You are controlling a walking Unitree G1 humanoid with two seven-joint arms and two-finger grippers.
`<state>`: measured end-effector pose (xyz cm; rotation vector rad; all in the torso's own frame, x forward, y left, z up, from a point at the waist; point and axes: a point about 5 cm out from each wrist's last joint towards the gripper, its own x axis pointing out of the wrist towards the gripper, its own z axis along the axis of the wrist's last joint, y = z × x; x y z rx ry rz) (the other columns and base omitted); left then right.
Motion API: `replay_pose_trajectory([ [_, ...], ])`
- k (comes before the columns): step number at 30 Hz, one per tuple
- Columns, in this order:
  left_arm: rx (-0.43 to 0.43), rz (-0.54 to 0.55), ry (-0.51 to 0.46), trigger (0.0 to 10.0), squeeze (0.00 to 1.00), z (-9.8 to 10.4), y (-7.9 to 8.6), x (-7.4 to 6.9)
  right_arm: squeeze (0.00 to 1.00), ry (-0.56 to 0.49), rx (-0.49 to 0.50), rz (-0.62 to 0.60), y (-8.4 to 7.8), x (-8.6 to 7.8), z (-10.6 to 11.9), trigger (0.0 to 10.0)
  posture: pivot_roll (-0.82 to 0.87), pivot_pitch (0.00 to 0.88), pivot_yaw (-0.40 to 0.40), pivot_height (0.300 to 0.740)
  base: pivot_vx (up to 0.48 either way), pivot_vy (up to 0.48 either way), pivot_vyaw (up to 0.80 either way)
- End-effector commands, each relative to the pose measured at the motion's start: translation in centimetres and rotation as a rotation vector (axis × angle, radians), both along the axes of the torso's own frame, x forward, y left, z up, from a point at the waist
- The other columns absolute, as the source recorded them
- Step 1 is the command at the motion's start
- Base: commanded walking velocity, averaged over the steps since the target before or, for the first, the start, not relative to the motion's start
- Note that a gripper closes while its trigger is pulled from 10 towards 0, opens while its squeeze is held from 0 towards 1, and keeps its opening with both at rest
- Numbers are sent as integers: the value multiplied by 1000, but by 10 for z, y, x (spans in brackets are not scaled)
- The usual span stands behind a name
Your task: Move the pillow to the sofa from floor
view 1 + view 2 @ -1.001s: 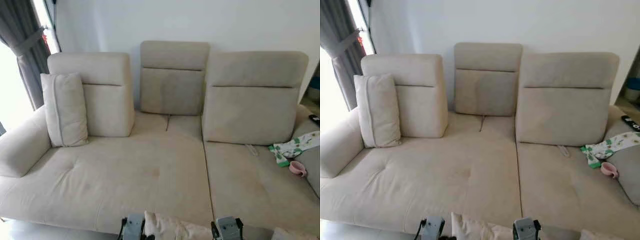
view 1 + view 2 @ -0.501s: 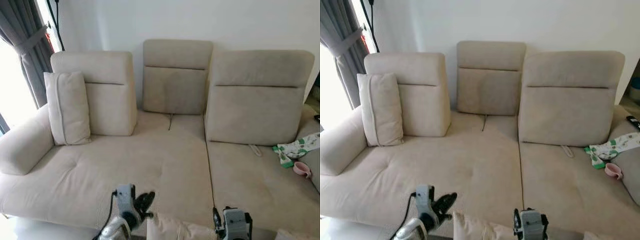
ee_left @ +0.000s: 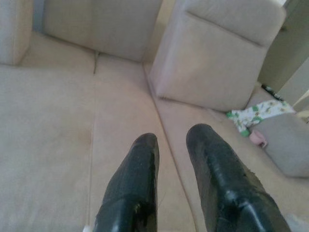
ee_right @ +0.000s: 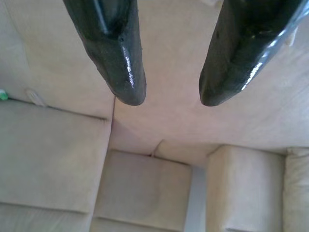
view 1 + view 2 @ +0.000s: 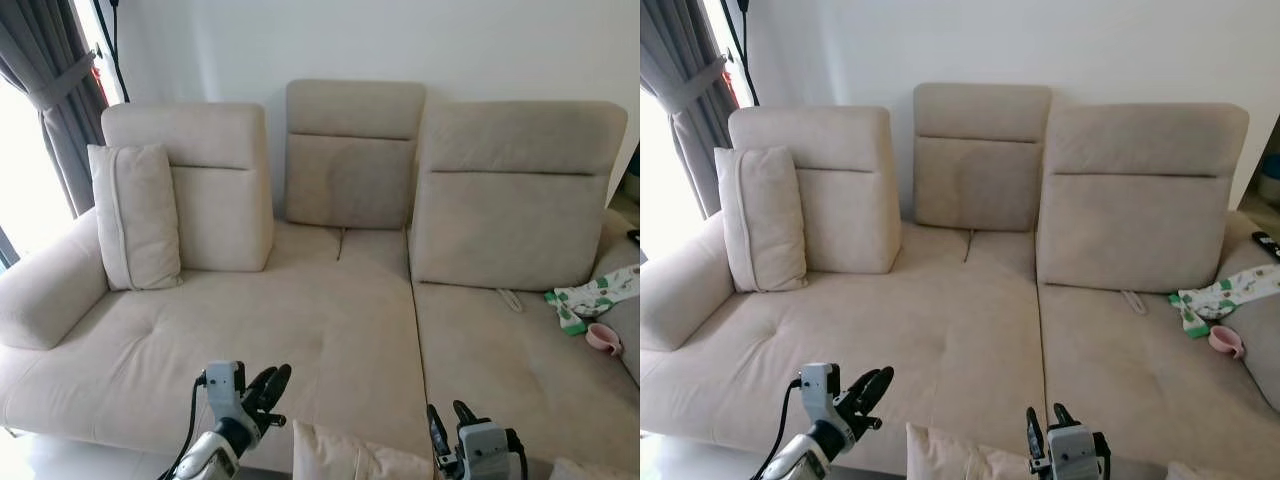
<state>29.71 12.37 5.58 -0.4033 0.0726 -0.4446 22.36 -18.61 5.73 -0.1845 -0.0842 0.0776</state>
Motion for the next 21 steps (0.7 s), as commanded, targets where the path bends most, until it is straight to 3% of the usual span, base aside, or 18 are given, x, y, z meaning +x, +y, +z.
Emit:
replay_pose_trajectory([
  [1, -2, 3, -38, 10000, 0, 8, 3, -4, 0, 9, 0, 21, 0, -5, 5, 10000, 78, 0, 65, 735, 0, 0, 0],
  [6, 17, 23, -72, 10000, 0, 18, 8, -11, 0, 6, -73, -24, -8, -5, 17, 10000, 79, 0, 64, 735, 0, 0, 0],
  [10, 17, 22, -76, 10000, 0, 19, 10, -13, 0, 10, -68, -32, -9, -5, 20, 10000, 75, 0, 52, 735, 0, 0, 0],
  [14, 61, 10, -89, 10000, 0, 21, 13, -16, 0, -41, -106, -27, -11, -4, 24, 10000, 85, 0, 36, 735, 0, 0, 0],
  [17, 110, 13, -100, 10000, 0, 24, 11, -18, 0, -30, -108, 31, -10, -1, 18, 10000, 92, 0, 28, 735, 0, 0, 0],
  [21, 110, 10, -79, 10000, 0, 25, 10, -20, 0, -24, -81, 94, -1, -3, 19, 10000, 91, 0, 29, 735, 0, 0, 0],
])
